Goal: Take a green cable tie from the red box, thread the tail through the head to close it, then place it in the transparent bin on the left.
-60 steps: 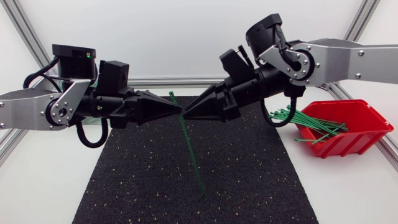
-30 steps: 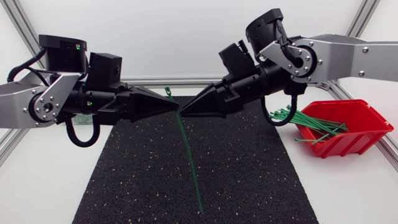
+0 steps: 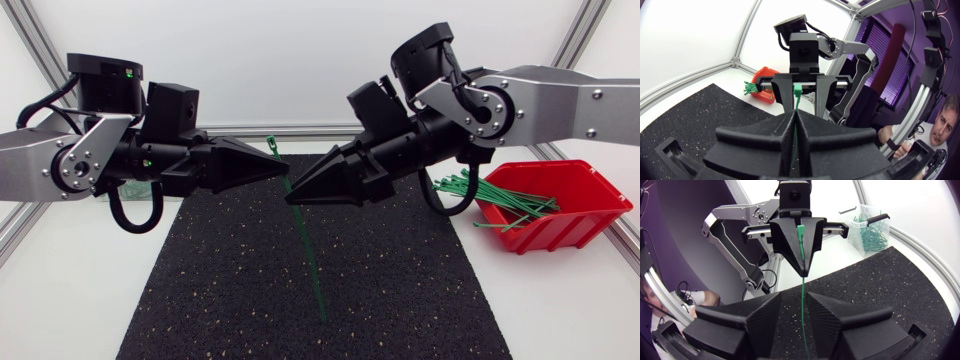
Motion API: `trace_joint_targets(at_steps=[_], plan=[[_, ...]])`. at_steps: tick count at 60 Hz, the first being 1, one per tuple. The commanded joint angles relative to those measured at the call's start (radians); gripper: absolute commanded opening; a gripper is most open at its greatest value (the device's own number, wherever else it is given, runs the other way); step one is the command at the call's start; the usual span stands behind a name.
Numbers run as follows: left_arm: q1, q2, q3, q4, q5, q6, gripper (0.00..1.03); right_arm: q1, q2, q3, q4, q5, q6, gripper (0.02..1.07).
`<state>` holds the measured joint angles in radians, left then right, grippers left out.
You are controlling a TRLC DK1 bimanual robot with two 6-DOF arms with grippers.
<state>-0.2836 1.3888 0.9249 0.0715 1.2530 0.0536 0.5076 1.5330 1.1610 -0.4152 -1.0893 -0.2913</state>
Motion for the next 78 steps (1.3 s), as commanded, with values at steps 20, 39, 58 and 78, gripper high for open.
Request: trace_joint_targets(at_steps=[20, 39, 58, 78], plan=[[0.001, 0.019, 0.025, -0.002, 0.016, 0.006, 0.03, 0.026, -0.01, -0.023, 0.061, 0.0, 0.009, 0.12], [0.003, 0.019, 0.022, -0.001, 0.017, -0.006, 0.03, 0.017, -0.014, -0.035, 0.07, -0.001, 0.021, 0.08], [0.023, 0.013, -0.015, 0.111, 0.022, -0.113, 0.23, 0.011, -0.036, -0.09, 0.24, -0.001, 0.181, 0.08], [0.047, 0.019, -0.097, 0.493, 0.02, -0.432, 0.27, -0.02, -0.07, -0.147, 0.403, -0.001, 0.336, 0.08]])
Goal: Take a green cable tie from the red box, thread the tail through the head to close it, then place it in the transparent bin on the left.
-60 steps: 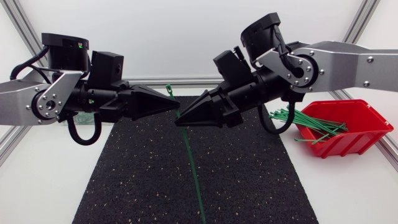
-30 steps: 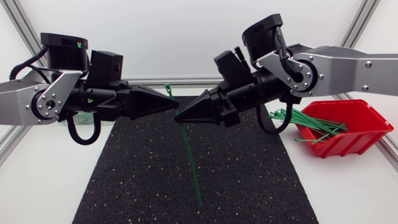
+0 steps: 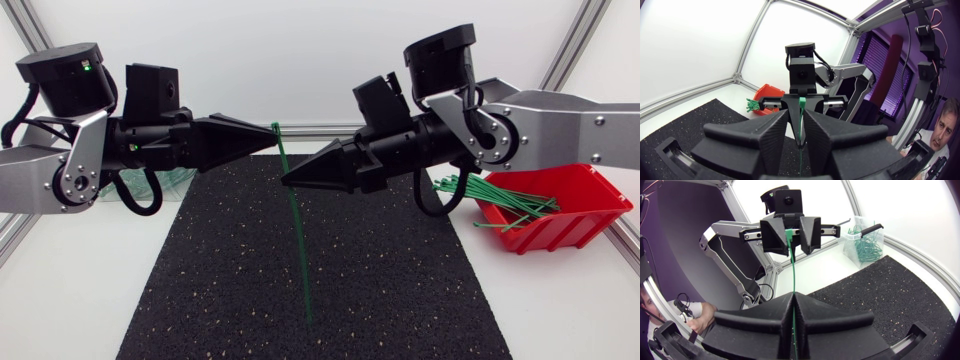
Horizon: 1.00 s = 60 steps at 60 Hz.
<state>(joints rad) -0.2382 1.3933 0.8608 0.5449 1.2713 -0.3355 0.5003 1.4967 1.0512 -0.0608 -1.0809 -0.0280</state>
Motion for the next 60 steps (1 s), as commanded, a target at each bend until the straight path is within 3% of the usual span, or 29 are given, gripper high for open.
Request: trace_joint_targets(at_steps=[1, 8, 60], plan=[[0.002, 0.015, -0.034, 0.021, 0.002, -0.043, 0.27, -0.016, -0.036, -0.042, 0.067, -0.01, 0.088, 0.08], [-0.001, 0.021, -0.034, 0.024, 0.0, -0.045, 0.27, -0.017, -0.039, -0.056, 0.122, -0.01, 0.132, 0.08], [-0.032, 0.012, -0.026, 0.052, -0.02, -0.054, 0.3, -0.003, 0.027, -0.042, 0.122, -0.013, 0.143, 0.08]])
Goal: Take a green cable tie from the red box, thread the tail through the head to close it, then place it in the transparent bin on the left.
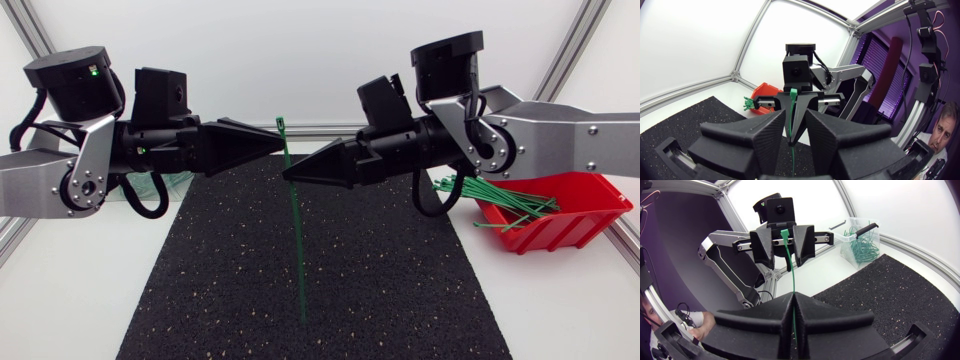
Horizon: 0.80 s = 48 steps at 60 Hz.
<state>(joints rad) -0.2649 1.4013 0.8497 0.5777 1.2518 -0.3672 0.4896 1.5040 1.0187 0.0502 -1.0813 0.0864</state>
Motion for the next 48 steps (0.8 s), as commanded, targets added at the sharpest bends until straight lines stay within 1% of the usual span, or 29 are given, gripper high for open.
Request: trace_joint_targets(at_steps=[1, 3, 6, 10, 12, 18, 19, 21, 26, 28, 31, 44, 46, 48], plan=[[-0.005, 0.004, -0.015, 0.021, 0.0, -0.022, 0.3, 0.007, 0.019, -0.008, 0.011, -0.012, 0.029, 0.08], [-0.005, 0.004, -0.015, 0.022, 0.0, -0.022, 0.3, 0.007, 0.018, -0.008, 0.011, -0.012, 0.029, 0.08], [-0.005, 0.005, -0.015, 0.024, 0.0, -0.022, 0.26, 0.009, 0.018, -0.008, 0.011, -0.011, 0.029, 0.08], [-0.004, 0.005, -0.017, 0.024, 0.0, -0.024, 0.26, 0.012, 0.019, -0.009, 0.013, -0.012, 0.029, 0.08], [-0.005, 0.005, -0.017, 0.025, 0.0, -0.024, 0.23, 0.012, 0.018, -0.011, 0.013, -0.011, 0.029, 0.08], [-0.005, 0.01, -0.017, 0.031, 0.0, -0.024, 0.23, 0.012, 0.018, -0.011, 0.013, -0.011, 0.03, 0.08], [-0.005, 0.011, -0.017, 0.033, 0.0, -0.024, 0.2, 0.012, 0.016, -0.011, 0.013, -0.011, 0.03, 0.08], [-0.007, 0.013, -0.017, 0.033, 0.0, -0.024, 0.19, 0.012, 0.015, -0.012, 0.013, -0.011, 0.03, 0.08], [-0.008, 0.015, -0.017, 0.034, 0.0, -0.024, 0.17, 0.014, 0.013, -0.014, 0.016, -0.011, 0.03, 0.08], [-0.01, 0.015, -0.017, 0.036, 0.0, -0.024, 0.14, 0.014, 0.013, -0.014, 0.016, -0.011, 0.03, 0.08], [-0.01, 0.016, -0.017, 0.036, 0.0, -0.024, 0.13, 0.014, 0.012, -0.014, 0.017, -0.011, 0.03, 0.08], [-0.014, 0.016, -0.02, 0.042, -0.002, -0.024, 0.11, 0.014, 0.01, -0.016, 0.019, -0.009, 0.03, 0.08], [-0.014, 0.018, -0.02, 0.044, -0.002, -0.024, 0.09, 0.014, 0.009, -0.016, 0.019, -0.009, 0.03, 0.08], [-0.013, 0.018, -0.02, 0.044, 0.0, -0.024, 0.09, 0.014, 0.009, -0.016, 0.019, -0.009, 0.03, 0.08]])
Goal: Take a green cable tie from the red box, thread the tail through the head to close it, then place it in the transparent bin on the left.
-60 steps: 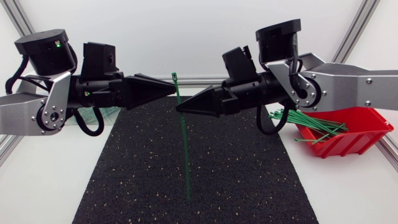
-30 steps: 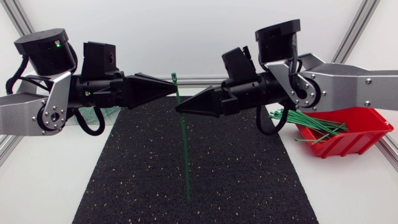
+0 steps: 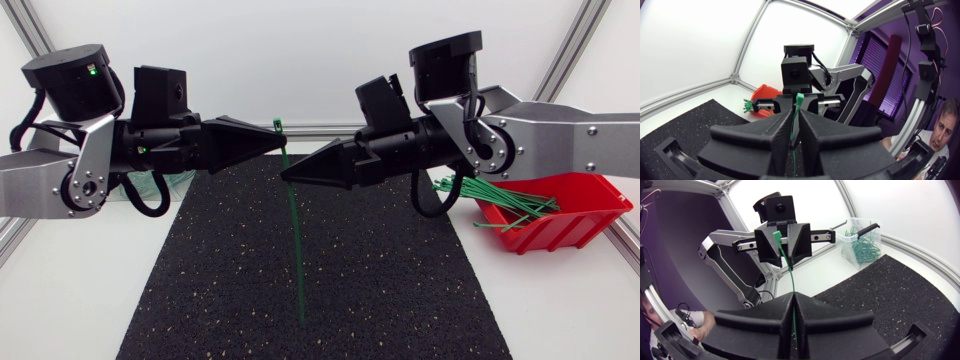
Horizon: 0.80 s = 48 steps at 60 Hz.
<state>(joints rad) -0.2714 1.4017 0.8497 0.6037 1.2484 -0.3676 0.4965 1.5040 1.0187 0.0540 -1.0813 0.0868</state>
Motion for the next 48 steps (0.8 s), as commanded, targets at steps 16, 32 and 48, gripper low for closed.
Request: trace_joint_targets(at_steps=[16, 32, 48], plan=[[-0.009, 0.022, -0.021, 0.021, -0.004, -0.022, 0.04, 0.007, 0.005, -0.019, 0.02, -0.008, 0.03, 0.08], [0.008, 0.048, -0.001, 0.007, -0.102, -0.013, 0.04, -0.007, 0.032, 0.026, -0.034, 0.021, 0.007, 0.2], [0.072, 0.151, 0.092, -0.093, -0.043, -0.011, 0.04, -0.052, 0.079, 0.13, -0.325, 0.08, -0.279, 0.56]])
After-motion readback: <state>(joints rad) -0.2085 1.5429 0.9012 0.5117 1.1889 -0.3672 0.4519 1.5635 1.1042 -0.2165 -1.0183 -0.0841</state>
